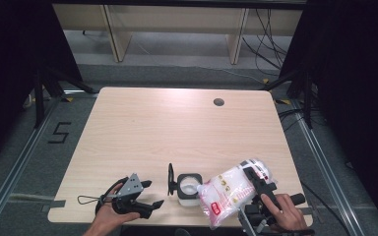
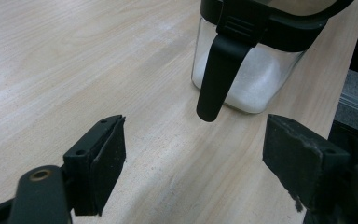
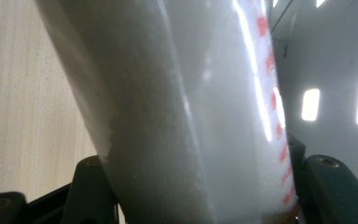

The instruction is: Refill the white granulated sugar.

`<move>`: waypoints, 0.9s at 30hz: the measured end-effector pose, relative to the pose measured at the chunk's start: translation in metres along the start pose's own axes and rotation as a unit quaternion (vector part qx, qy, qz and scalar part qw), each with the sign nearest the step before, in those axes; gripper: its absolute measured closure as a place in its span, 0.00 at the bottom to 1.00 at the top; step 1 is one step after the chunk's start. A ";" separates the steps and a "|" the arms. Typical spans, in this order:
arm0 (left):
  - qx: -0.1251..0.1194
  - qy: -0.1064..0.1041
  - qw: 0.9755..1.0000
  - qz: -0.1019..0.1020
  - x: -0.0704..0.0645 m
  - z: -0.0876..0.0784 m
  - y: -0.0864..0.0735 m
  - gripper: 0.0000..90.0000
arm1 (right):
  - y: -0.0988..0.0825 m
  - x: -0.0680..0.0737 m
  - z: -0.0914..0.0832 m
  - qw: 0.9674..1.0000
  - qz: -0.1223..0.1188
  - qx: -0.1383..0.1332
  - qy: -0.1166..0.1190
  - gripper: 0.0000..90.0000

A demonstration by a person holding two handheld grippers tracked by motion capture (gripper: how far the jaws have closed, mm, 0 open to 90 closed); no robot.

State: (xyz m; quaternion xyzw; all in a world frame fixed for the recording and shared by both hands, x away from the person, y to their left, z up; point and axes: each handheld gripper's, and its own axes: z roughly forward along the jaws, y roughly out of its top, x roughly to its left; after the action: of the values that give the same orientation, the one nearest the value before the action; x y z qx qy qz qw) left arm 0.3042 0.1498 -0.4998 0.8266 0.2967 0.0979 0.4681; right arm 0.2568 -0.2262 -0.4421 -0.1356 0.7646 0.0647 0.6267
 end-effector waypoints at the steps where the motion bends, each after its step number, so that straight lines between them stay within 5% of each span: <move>1: 0.000 0.000 1.000 0.000 0.000 0.000 0.000 0.23 | 0.000 0.001 0.001 1.000 0.006 -0.001 0.004 0.49; 3: 0.000 0.000 1.000 0.000 0.000 0.000 0.000 0.23 | 0.000 0.003 -0.001 1.000 0.016 0.008 0.004 0.49; 5: 0.002 0.001 1.000 0.003 0.001 0.000 0.000 0.23 | 0.001 -0.001 -0.001 1.000 -0.011 0.006 0.000 0.49; 6: 0.004 0.002 1.000 0.010 0.001 -0.001 0.000 0.23 | 0.002 0.002 -0.003 1.000 0.008 0.016 0.000 0.49; 11: 0.006 0.001 1.000 0.005 0.000 0.000 0.000 0.23 | 0.005 -0.005 -0.003 0.999 -0.036 0.004 -0.014 0.49; 18: 0.004 0.002 1.000 0.011 0.001 0.000 0.000 0.23 | 0.005 -0.005 -0.004 0.999 -0.035 0.013 -0.009 0.49; 21: 0.006 0.002 1.000 0.010 0.001 -0.001 0.000 0.23 | 0.005 -0.002 -0.004 1.000 -0.017 0.012 -0.010 0.49; 23: 0.006 0.002 1.000 0.005 0.000 0.000 0.000 0.23 | 0.006 -0.007 -0.005 0.999 -0.040 0.013 -0.011 0.49; 27: 0.004 0.001 1.000 0.010 0.001 0.000 0.000 0.23 | 0.006 -0.006 -0.005 0.999 -0.036 0.010 -0.009 0.49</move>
State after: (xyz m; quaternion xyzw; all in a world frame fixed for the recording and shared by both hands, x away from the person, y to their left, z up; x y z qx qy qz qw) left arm 0.3050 0.1506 -0.4994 0.8315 0.2892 0.1024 0.4632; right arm 0.2517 -0.2207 -0.4354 -0.1561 0.7543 0.0357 0.6367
